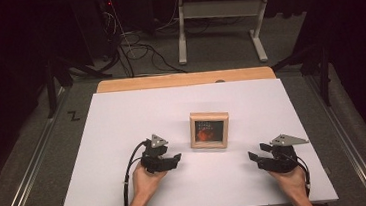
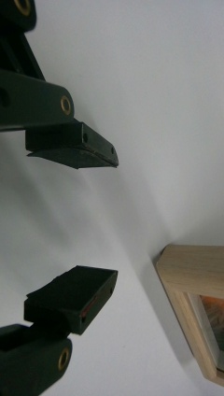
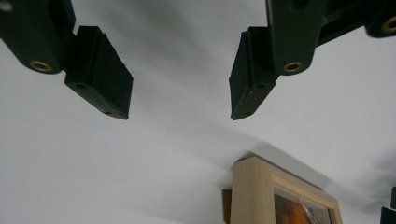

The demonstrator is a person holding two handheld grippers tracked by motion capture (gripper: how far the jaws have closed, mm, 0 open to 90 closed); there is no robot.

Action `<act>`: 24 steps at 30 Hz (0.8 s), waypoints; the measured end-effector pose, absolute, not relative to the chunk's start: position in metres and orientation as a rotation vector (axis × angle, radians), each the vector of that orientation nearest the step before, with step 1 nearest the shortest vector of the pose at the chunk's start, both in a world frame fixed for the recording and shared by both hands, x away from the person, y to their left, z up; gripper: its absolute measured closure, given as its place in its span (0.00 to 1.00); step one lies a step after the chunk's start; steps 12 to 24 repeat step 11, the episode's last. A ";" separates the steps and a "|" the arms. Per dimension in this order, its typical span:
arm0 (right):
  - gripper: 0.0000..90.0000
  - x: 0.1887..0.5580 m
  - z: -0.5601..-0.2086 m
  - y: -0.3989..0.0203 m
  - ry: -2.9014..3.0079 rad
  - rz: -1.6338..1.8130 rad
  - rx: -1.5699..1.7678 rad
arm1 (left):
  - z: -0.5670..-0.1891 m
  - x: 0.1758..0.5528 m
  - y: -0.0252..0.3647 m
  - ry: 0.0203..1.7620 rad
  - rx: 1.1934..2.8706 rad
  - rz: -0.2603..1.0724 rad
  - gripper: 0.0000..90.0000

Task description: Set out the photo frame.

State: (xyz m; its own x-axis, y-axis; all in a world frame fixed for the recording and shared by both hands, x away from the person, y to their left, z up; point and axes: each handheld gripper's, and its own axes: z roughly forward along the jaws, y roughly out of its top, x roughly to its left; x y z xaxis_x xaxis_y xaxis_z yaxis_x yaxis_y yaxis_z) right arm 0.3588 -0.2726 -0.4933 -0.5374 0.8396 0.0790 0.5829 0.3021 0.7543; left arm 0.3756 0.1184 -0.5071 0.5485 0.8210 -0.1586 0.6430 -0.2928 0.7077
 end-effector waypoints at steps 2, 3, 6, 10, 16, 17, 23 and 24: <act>0.44 0.359 -0.493 -0.273 2.244 1.083 1.286 | -0.507 0.376 0.118 1.177 2.031 0.300 0.44; 0.44 0.359 -0.493 -0.273 2.244 1.084 1.285 | -0.507 0.375 0.118 1.176 2.028 0.302 0.43; 0.43 0.359 -0.493 -0.273 2.242 1.084 1.285 | -0.507 0.375 0.118 1.175 2.030 0.299 0.43; 0.43 0.359 -0.493 -0.273 2.238 1.093 1.281 | -0.507 0.375 0.118 1.176 2.027 0.300 0.43; 0.43 0.359 -0.493 -0.273 2.237 1.093 1.282 | -0.506 0.375 0.118 1.175 2.026 0.302 0.43; 0.43 0.359 -0.493 -0.273 2.237 1.093 1.282 | -0.506 0.375 0.118 1.175 2.026 0.302 0.43; 0.43 0.359 -0.493 -0.273 2.237 1.093 1.282 | -0.506 0.375 0.118 1.175 2.026 0.302 0.43; 0.43 0.359 -0.493 -0.273 2.237 1.093 1.282 | -0.506 0.375 0.118 1.175 2.026 0.302 0.43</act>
